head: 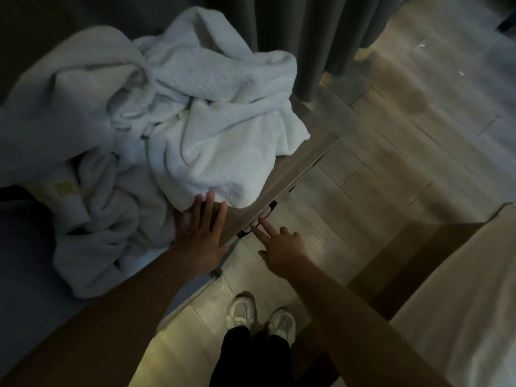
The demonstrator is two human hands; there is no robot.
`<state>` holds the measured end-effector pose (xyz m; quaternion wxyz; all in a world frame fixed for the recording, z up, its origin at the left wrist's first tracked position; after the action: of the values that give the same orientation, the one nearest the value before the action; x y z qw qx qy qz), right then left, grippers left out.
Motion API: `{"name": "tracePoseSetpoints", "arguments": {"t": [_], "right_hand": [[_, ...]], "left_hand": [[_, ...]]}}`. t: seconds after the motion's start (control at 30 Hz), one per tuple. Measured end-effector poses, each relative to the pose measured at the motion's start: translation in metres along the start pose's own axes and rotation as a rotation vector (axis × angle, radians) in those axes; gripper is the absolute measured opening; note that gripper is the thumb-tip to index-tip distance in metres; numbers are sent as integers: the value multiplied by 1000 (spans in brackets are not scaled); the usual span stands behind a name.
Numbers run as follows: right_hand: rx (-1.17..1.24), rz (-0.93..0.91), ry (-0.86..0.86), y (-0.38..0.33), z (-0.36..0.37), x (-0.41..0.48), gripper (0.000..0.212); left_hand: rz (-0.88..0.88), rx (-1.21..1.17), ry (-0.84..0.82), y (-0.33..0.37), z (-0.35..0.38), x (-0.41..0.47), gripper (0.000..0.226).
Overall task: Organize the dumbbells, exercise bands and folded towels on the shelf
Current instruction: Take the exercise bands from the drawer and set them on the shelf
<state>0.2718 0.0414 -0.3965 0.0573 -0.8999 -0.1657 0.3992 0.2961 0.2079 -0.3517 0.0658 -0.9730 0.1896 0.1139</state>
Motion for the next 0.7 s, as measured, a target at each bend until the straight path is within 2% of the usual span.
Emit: {"name": "tracePoseSetpoints", "arguments": {"t": [0.23, 0.37, 0.43, 0.47, 0.57, 0.63, 0.7], "right_hand": [[23, 24, -27, 2, 1, -4, 64], [48, 21, -24, 18, 20, -35, 68], [147, 37, -44, 27, 37, -54, 71], [311, 62, -37, 31, 45, -63, 74], [1072, 261, 46, 44, 55, -88, 87], [1387, 379, 38, 45, 61, -101, 100], [1574, 469, 80, 46, 64, -109, 80]], "left_hand": [[18, -46, -46, -2, 2, 3, 119], [16, -59, -96, -4, 9, 4, 107], [16, -57, -106, -3, 9, 6, 107], [24, -62, -118, -3, 11, 6, 110], [24, -46, -153, -3, 12, 4, 122], [22, -66, -180, -1, 4, 3, 125], [15, -53, -213, -1, 6, 3, 132]]}}
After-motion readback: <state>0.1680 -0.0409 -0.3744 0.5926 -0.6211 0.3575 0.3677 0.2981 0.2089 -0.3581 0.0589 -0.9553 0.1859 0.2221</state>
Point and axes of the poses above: each hand's wrist, its own x-axis towards the middle knuckle, its own z-axis out of the palm, y = z × x, the point moved 7 cm from there along x, towards the middle knuckle, and after that the axes turned 1 degree about x, right-handed, at the moved point
